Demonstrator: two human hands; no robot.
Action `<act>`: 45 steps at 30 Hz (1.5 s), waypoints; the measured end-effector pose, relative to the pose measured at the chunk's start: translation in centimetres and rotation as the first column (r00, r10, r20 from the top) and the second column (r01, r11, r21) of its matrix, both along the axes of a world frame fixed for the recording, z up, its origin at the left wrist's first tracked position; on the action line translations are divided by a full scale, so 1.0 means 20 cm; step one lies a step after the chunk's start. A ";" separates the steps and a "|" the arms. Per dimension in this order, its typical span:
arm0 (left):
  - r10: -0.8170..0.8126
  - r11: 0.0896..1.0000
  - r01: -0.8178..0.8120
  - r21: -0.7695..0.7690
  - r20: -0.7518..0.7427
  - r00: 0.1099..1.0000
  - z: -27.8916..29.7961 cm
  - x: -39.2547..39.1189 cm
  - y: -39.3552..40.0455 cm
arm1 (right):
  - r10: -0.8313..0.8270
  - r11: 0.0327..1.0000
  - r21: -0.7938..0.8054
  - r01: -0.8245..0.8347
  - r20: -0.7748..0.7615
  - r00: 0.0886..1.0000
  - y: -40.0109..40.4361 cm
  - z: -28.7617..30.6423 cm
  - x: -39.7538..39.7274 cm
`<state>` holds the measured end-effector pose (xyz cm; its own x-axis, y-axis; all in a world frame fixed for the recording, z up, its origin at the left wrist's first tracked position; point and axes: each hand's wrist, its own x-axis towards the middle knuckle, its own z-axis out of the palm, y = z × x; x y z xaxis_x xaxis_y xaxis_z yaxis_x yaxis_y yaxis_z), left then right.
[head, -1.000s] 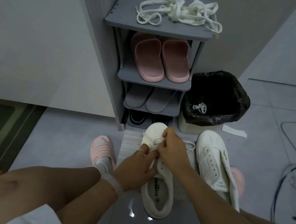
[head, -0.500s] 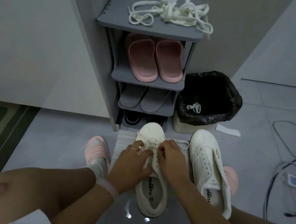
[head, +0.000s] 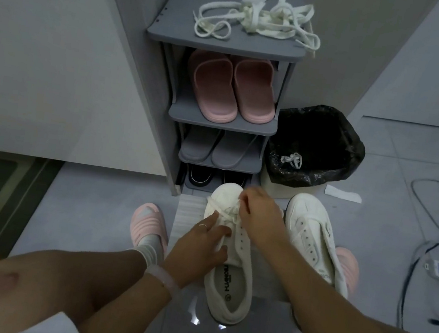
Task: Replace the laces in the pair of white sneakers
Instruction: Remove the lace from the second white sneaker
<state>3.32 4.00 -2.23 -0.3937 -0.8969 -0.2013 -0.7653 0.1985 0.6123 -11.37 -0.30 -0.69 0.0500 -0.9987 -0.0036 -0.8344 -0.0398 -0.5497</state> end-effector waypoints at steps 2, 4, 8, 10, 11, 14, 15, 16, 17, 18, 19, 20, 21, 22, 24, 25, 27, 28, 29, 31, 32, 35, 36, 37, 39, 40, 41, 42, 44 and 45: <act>0.000 1.000 0.000 -0.004 -0.001 1.000 0.00 0.00 0.00 | -0.106 0.990 0.100 0.095 0.122 0.987 0.06 -0.04 -0.01; 0.001 1.000 -0.001 -0.010 -0.022 1.000 0.00 0.00 0.00 | -0.174 0.975 0.168 0.145 0.174 0.969 0.13 -0.08 -0.01; -0.003 1.000 0.002 -0.023 -0.061 0.998 0.00 0.00 0.01 | -0.128 0.986 0.121 0.118 0.075 0.989 0.15 -0.11 -0.01; 0.010 1.000 -0.011 -0.005 -0.080 0.997 0.00 0.01 0.00 | -0.057 0.993 0.106 0.053 0.035 0.998 0.11 -0.09 -0.02; 0.013 1.000 -0.013 0.002 -0.087 0.996 0.00 0.02 0.00 | -0.031 0.994 0.105 0.027 0.035 0.999 0.09 -0.07 -0.03; 0.016 1.000 -0.013 0.028 -0.102 0.995 -0.02 0.03 -0.01 | -0.031 0.990 0.141 0.022 0.060 0.998 0.02 -0.04 -0.04; 0.023 0.999 -0.019 0.040 -0.119 0.993 -0.02 0.03 -0.01 | -0.051 0.986 0.165 0.037 0.088 0.995 0.02 -0.04 -0.05; 0.034 0.998 -0.027 0.054 -0.138 0.990 -0.03 0.04 0.00 | -0.070 0.982 0.185 0.046 0.124 0.990 0.04 -0.05 -0.05; 0.046 0.997 -0.036 0.071 -0.157 0.987 -0.03 0.04 0.00 | -0.078 0.980 0.191 0.046 0.162 0.984 0.06 -0.06 -0.06; 0.059 0.995 -0.045 0.088 -0.171 0.983 -0.03 0.04 0.00 | -0.076 0.982 0.182 0.042 0.188 0.979 0.08 -0.07 -0.06; 0.072 0.993 -0.054 0.100 -0.183 0.980 -0.03 0.04 0.00 | -0.067 0.987 0.160 0.036 0.195 0.978 0.11 -0.08 -0.06; 0.081 0.992 -0.060 0.110 -0.194 0.978 -0.03 0.04 0.00 | -0.056 0.990 0.134 0.031 0.185 0.981 0.13 -0.09 -0.06; 0.085 0.991 -0.062 0.117 -0.201 0.976 -0.04 0.04 0.00 | -0.044 0.994 0.109 0.026 0.164 0.985 0.14 -0.10 -0.06; 0.085 0.991 -0.061 0.120 -0.204 0.975 -0.04 0.04 0.00 | -0.029 0.995 0.095 0.015 0.139 0.990 0.14 -0.11 -0.05; 0.082 0.990 -0.057 0.126 -0.208 0.975 -0.04 0.05 0.00 | 0.018 0.997 0.076 -0.026 0.099 0.995 0.11 -0.09 -0.04; 0.085 0.989 -0.057 0.133 -0.213 0.973 -0.05 0.05 0.00 | 0.027 0.998 0.049 -0.032 0.090 0.996 0.08 -0.07 -0.05; 0.088 0.987 -0.056 0.148 -0.217 0.972 -0.05 0.06 0.00 | -0.029 0.999 -0.037 0.033 0.104 0.994 -0.01 -0.01 -0.10; 0.086 0.987 -0.054 0.151 -0.212 0.973 -0.05 0.05 0.00 | -0.061 0.995 -0.073 0.071 0.126 0.990 -0.05 0.02 -0.12; 0.079 0.987 -0.049 0.150 -0.201 0.976 -0.06 0.05 0.00 | -0.073 0.992 -0.091 0.087 0.141 0.987 -0.07 0.04 -0.14; 0.071 0.988 -0.045 0.148 -0.172 0.983 -0.07 0.05 0.01 | -0.072 0.996 -0.039 0.078 0.141 0.987 -0.05 0.02 -0.14; 0.073 0.987 -0.048 0.150 -0.163 0.984 -0.07 0.05 0.01 | -0.080 0.997 0.029 0.076 0.138 0.987 -0.02 -0.02 -0.13; 0.036 0.989 -0.015 0.145 -0.143 0.989 -0.08 0.07 0.00 | -0.115 0.978 0.192 0.077 0.192 0.975 0.11 -0.13 -0.09; 0.016 0.990 0.004 0.139 -0.139 0.990 -0.09 0.07 0.00 | -0.147 0.973 0.211 0.096 0.240 0.960 0.13 -0.15 -0.09; 0.003 0.991 0.016 0.136 -0.139 0.990 -0.09 0.07 0.00 | -0.176 0.970 0.214 0.120 0.266 0.948 0.13 -0.16 -0.09; -0.008 0.991 0.027 0.133 -0.140 0.990 -0.09 0.08 0.00 | -0.145 0.977 0.187 0.105 0.218 0.965 0.13 -0.14 -0.10; -0.009 0.991 0.028 0.132 -0.140 0.990 -0.09 0.08 0.00 | -0.083 0.985 0.165 0.056 0.163 0.983 0.13 -0.14 -0.10; -0.009 0.991 0.028 0.131 -0.140 0.990 -0.09 0.08 0.00 | -0.007 0.989 0.144 -0.007 0.100 0.995 0.13 -0.13 -0.10; -0.008 0.991 0.027 0.132 -0.140 0.990 -0.09 0.08 0.00 | 0.065 0.989 0.128 -0.070 0.039 0.997 0.12 -0.12 -0.10; 0.000 0.990 0.020 0.140 -0.145 0.989 -0.09 0.08 0.00 | 0.130 0.990 0.067 -0.128 -0.033 0.991 0.08 -0.08 -0.11; 0.002 0.989 0.020 0.144 -0.149 0.989 -0.09 0.08 0.00 | 0.087 0.996 0.005 -0.087 -0.031 0.996 0.04 -0.05 -0.13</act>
<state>4.90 3.93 -4.08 -0.4366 -0.8589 -0.2677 -0.6625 0.1056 0.7416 -13.96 0.57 -1.64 0.1363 -0.9906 -0.0100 -0.8447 -0.1109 -0.5236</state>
